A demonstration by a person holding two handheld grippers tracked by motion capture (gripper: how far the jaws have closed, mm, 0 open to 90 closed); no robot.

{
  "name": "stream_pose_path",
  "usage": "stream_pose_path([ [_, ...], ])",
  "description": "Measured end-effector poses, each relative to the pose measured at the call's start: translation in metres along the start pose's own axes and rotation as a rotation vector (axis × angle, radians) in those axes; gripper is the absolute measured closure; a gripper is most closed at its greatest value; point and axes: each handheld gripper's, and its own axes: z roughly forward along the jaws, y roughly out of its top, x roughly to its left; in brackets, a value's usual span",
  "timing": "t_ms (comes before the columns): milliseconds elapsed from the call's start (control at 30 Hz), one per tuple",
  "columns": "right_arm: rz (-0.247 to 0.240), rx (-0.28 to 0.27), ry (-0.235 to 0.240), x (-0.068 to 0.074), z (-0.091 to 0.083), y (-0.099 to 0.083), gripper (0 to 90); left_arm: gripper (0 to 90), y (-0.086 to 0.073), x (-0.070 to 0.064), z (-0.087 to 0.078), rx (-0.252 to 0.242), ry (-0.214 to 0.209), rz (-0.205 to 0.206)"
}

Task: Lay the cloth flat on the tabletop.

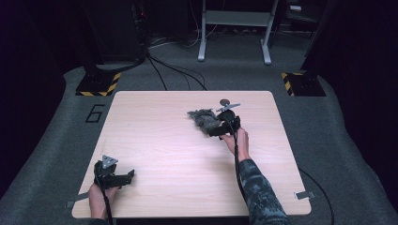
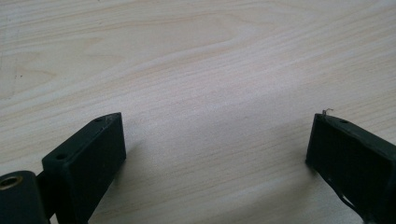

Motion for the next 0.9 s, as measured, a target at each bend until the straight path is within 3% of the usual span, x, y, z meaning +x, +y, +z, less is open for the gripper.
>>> stream_pose_path([
  [267,0.031,0.061,-0.044,-0.006,0.038,0.019,15.5,4.4,0.000,0.000,0.000,0.005,-0.004,0.002],
  [433,0.046,0.129,-0.082,-0.004,0.060,0.016,21.3,4.4,0.000,0.000,0.000,0.005,-0.004,0.001],
  [533,0.059,0.147,-0.080,-0.004,0.067,0.013,25.0,4.3,0.000,0.000,0.000,0.006,-0.005,0.001],
  [633,0.069,0.155,-0.072,-0.003,0.072,0.010,32.1,4.3,0.000,0.000,0.000,0.006,-0.004,0.001],
  [900,0.043,0.114,-0.077,0.000,0.068,0.004,64.1,4.3,0.000,0.001,-0.001,0.013,-0.005,-0.004],
])
